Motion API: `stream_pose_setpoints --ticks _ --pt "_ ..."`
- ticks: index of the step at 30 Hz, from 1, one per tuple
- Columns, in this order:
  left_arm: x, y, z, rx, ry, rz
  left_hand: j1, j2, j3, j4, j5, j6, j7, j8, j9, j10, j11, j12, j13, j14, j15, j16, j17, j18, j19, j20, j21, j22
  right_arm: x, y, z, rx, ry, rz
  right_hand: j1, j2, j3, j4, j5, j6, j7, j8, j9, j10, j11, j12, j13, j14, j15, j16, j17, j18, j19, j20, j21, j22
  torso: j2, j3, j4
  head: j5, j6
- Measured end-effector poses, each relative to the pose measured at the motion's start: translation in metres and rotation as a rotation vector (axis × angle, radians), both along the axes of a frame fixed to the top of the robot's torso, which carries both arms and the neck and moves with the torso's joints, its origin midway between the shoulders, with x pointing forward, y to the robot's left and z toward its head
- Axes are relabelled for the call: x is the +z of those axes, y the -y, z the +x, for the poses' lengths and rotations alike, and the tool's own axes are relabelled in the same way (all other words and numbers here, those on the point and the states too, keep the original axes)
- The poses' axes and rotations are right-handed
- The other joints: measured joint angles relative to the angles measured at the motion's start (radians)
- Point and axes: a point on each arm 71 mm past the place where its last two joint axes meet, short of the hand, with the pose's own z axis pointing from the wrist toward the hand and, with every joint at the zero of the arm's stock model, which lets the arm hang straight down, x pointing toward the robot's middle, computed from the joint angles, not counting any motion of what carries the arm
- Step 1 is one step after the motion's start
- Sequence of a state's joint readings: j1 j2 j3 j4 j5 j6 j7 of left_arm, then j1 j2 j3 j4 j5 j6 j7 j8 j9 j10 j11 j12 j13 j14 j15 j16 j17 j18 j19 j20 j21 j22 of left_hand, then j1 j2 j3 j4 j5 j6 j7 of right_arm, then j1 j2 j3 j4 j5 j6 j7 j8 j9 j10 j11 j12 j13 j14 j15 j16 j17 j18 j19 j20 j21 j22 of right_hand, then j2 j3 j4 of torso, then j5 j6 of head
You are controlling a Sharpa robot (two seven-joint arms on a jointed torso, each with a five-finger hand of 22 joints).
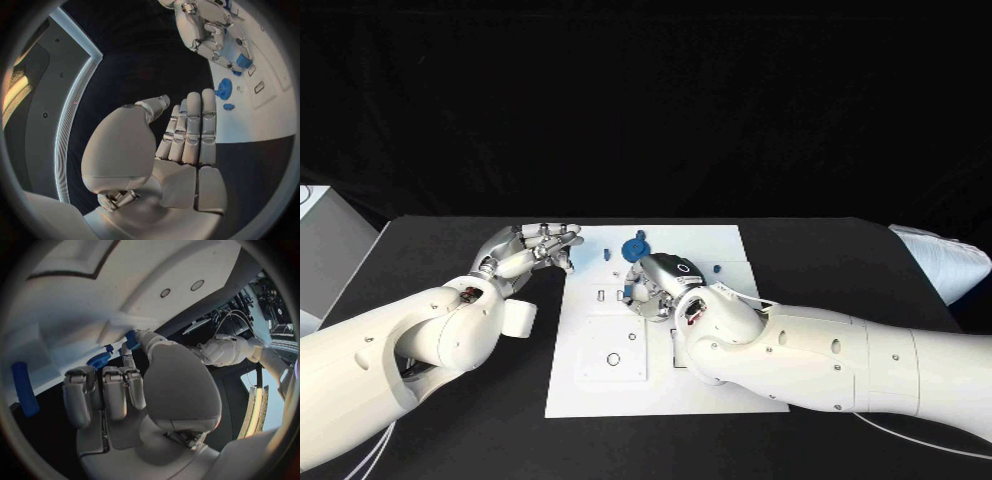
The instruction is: Assemble the parts on the task board
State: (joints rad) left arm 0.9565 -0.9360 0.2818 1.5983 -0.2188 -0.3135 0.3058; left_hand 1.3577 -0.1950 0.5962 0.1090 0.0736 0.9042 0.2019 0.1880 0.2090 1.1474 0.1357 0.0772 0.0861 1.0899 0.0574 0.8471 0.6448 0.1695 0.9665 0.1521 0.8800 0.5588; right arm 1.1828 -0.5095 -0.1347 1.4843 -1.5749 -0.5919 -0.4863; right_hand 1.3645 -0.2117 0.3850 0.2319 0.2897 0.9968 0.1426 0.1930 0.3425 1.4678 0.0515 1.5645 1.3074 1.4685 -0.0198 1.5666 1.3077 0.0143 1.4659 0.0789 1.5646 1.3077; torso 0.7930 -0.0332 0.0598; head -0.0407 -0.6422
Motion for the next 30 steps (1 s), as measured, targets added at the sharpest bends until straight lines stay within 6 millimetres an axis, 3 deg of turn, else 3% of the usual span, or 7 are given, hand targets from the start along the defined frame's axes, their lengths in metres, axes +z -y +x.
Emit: stream_pose_setpoints --ticks 11,20,26,30 --pt "-0.0001 0.0001 0.0001 0.0 0.0 0.0 0.0 0.0 0.0 0.0 0.0 0.0 0.0 0.0 0.0 0.0 0.0 0.0 0.0 0.0 0.0 0.0 0.0 0.0 0.0 0.0 0.0 0.0 0.0002 -0.0004 -0.0007 0.002 0.0 0.003 0.0 0.0 0.0 0.0 -0.009 -0.001 0.001 0.0 0.0 -0.003 0.003 0.0 0.0 -0.004 0.004 0.0 0.0 0.0 0.0 0.007 0.0 0.0 0.001 -0.0005 0.0005 0.0 0.0" --pt "-0.0001 -0.0002 0.0 0.0 0.0 0.0 0.0 0.0 0.0 0.0 0.0 0.0 0.0 0.0 0.0 0.0 0.0 0.0 0.0 0.0 0.0 0.0 0.0 0.0 0.0 0.0 0.0 0.0 0.0001 -0.0005 -0.0008 0.004 -0.001 0.004 -0.022 -0.022 -0.018 0.018 -0.024 -0.023 0.008 -0.005 -0.006 -0.004 0.011 -0.016 0.0 0.0 0.007 0.0 0.0 0.0 0.0 0.007 0.0 0.0 0.0 -0.0011 0.0006 0.0 -0.001" --pt "-0.0001 -0.0002 0.0 0.0 -0.001 0.001 0.0 0.0 0.0 0.0 0.0 0.0 0.0 0.0 0.0 0.0 0.0 0.0 0.0 0.0 0.0 0.0 0.0 0.0 0.0 0.0 0.0 0.0 0.0 -0.0006 -0.0008 0.005 -0.002 0.004 -0.022 -0.022 -0.031 0.023 -0.037 -0.032 0.011 -0.01 -0.01 -0.003 0.011 -0.029 0.001 -0.004 0.011 0.0 0.0 0.0 0.0 0.015 0.0 0.0 0.0 -0.0011 0.0004 0.0 -0.001" --pt "-0.0001 -0.0002 0.0 0.0 -0.001 0.001 0.0 0.0 0.002 -0.002 0.0 0.0 0.0 0.0 0.0 0.0 0.0 0.0 0.0 0.0 0.0 0.0 0.0 0.0 -0.003 0.001 0.0 0.0 0.0 -0.0004 -0.0008 0.006 -0.002 0.004 -0.024 -0.024 -0.076 0.042 -0.079 -0.052 0.013 -0.018 -0.015 -0.004 0.018 -0.033 0.001 0.0 0.014 0.0 0.0 0.0 0.0 0.015 0.0 0.0 0.0 -0.0005 0.0003 0.0 -0.001"
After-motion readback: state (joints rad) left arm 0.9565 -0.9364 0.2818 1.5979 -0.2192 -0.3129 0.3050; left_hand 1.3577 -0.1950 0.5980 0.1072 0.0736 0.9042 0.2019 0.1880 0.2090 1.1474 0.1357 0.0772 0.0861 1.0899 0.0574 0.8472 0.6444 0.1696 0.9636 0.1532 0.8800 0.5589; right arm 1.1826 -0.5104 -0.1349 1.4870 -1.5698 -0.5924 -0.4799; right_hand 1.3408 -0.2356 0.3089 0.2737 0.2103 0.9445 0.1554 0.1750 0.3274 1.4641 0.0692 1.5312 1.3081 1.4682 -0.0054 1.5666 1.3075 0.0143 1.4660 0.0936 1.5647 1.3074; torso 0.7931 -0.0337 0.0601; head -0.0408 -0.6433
